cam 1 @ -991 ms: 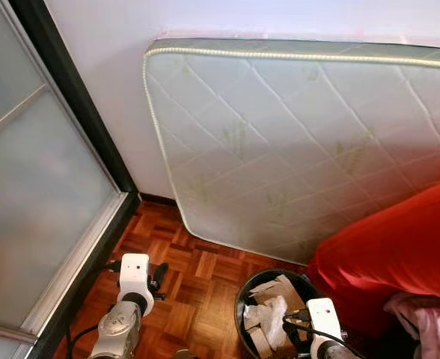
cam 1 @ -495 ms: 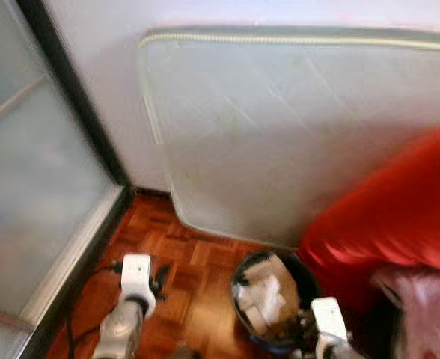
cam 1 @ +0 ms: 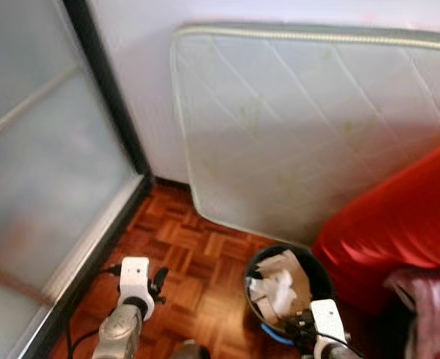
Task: Clean up the room
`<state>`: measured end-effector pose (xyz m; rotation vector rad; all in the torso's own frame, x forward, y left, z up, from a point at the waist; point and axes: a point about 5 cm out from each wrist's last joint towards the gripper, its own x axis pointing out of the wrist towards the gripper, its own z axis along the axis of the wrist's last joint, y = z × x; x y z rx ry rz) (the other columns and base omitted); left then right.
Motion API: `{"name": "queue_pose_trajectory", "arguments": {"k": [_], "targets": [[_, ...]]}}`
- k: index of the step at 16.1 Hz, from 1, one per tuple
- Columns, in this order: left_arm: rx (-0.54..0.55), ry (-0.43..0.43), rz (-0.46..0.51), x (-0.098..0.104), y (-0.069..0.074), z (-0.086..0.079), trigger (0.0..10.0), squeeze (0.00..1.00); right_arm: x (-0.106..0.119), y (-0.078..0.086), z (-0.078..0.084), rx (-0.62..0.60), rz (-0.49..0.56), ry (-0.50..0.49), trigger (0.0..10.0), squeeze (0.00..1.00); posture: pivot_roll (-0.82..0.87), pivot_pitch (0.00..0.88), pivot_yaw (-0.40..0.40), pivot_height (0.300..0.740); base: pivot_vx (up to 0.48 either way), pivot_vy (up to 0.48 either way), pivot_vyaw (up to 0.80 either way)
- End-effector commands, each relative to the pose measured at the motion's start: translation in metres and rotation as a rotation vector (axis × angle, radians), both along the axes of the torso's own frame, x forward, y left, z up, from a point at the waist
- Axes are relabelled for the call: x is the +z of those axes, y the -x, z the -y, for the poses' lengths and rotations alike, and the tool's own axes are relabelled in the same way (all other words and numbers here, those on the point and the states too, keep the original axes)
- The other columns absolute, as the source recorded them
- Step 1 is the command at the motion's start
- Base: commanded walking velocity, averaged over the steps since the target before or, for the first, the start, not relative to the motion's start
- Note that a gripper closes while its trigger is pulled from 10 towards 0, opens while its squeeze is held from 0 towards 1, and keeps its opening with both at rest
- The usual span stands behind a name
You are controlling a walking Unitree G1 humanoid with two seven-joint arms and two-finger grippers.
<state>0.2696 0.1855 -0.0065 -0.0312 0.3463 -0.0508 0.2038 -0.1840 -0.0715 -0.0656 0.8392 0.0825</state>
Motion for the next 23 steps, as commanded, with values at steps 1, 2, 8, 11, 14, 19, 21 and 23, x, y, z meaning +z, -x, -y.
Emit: {"name": "queue_pose_trajectory", "arguments": {"k": [1, 2, 8, 11, 14, 19, 21, 23], "targets": [[0.005, -0.005, 0.0, -0.0001, 0.0002, -0.0013, 10.0, 0.0, -0.0038, 0.0072, 0.0012, -0.02, -0.019, -0.01, 10.0, 0.0, 0.03, 0.108, 0.033, 0.704, 0.0, 0.0, 0.0], [0.005, -0.004, -0.002, -0.0003, 0.0001, -0.0012, 10.0, 0.0, -0.0036, 0.0071, 0.0017, -0.016, -0.019, -0.007, 10.0, 0.0, 0.03, 0.109, 0.033, 0.704, 0.0, 0.0, 0.0], [0.016, -0.008, 0.004, 0.001, -0.0011, -0.0038, 10.0, 0.0, -0.0034, 0.0095, 0.0089, -0.035, -0.009, -0.005, 10.0, 0.0, 0.03, 0.113, 0.035, 0.704, 0.234, 0.0, 0.16], [0.016, -0.006, 0.006, 0.0016, -0.0017, -0.004, 10.0, 0.0, -0.0049, 0.011, 0.0029, 0.015, -0.013, 0.017, 10.0, 0.0, 0.03, 0.115, 0.034, 0.704, 0.375, 0.0, 0.15], [0.015, -0.004, 0.008, 0.0019, -0.0018, -0.004, 10.0, 0.0, -0.0063, 0.0129, 0.0004, -0.012, -0.019, -0.004, 10.0, 0.0, 0.03, 0.115, 0.034, 0.704, 0.376, 0.0, 0.2], [0.017, 0.003, 0.02, 0.003, -0.0022, -0.0037, 10.0, 0.0, -0.0072, 0.0148, 0.0018, -0.017, -0.026, -0.001, 10.0, 0.0, 0.04, 0.116, 0.033, 0.704, 0.207, 0.0, 0.0], [0.016, 0.005, 0.022, 0.0033, -0.0023, -0.0036, 10.0, 0.0, -0.0073, 0.0147, 0.0014, -0.017, -0.028, 0.001, 10.0, 0.0, 0.04, 0.116, 0.033, 0.704, 0.0, 0.0, 0.0], [0.014, 0.008, 0.024, 0.0034, -0.0022, -0.003, 10.0, 0.0, -0.0068, 0.0133, -0.0002, -0.019, -0.024, 0.004, 10.0, 0.0, 0.04, 0.116, 0.032, 0.704, 0.0, 0.0, 0.0]]}}
